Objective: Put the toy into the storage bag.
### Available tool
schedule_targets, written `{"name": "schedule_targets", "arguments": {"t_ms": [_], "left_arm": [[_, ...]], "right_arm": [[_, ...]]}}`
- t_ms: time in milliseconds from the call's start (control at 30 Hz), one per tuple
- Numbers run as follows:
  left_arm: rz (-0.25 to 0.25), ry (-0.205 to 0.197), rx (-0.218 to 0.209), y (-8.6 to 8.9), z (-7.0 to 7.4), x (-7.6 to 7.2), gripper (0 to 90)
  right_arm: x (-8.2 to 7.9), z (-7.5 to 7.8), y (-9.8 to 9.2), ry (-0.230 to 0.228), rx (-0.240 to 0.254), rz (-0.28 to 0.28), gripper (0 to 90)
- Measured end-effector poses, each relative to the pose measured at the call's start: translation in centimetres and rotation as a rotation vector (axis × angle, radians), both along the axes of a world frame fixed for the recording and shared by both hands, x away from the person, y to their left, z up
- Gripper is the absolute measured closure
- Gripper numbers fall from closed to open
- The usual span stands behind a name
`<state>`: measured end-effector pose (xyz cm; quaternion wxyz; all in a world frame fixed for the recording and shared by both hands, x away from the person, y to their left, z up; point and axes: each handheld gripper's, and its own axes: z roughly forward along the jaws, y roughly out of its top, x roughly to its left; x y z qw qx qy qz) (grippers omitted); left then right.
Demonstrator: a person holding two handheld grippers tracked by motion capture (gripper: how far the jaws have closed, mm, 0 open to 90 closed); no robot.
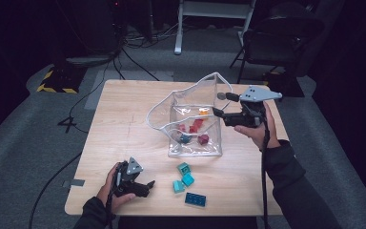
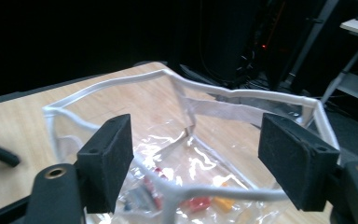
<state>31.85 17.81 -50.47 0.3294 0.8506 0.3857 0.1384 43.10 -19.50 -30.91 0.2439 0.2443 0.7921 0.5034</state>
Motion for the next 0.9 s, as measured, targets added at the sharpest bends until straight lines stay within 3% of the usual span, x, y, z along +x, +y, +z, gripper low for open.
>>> {"name": "schedule_targets", "arguments": {"t_ms": [367, 600, 900], "left_arm": [[0.0, 0.0, 0.001, 0.0, 0.0, 0.0, 5.7], [-0.001, 0.0, 0.001, 0.0, 0.0, 0.0, 5.7], [0.001, 0.0, 0.001, 0.0, 0.0, 0.0, 5.7]], "right_arm": [[-4.6, -2.1, 0.1, -0.02, -0.052, 0.117, 23.6], [-7.5, -5.2, 0.8, 0.012, -0.073, 0.215, 22.5], [-10.2, -9.2, 0.8, 0.05, -0.113, 0.278, 23.7]]}}
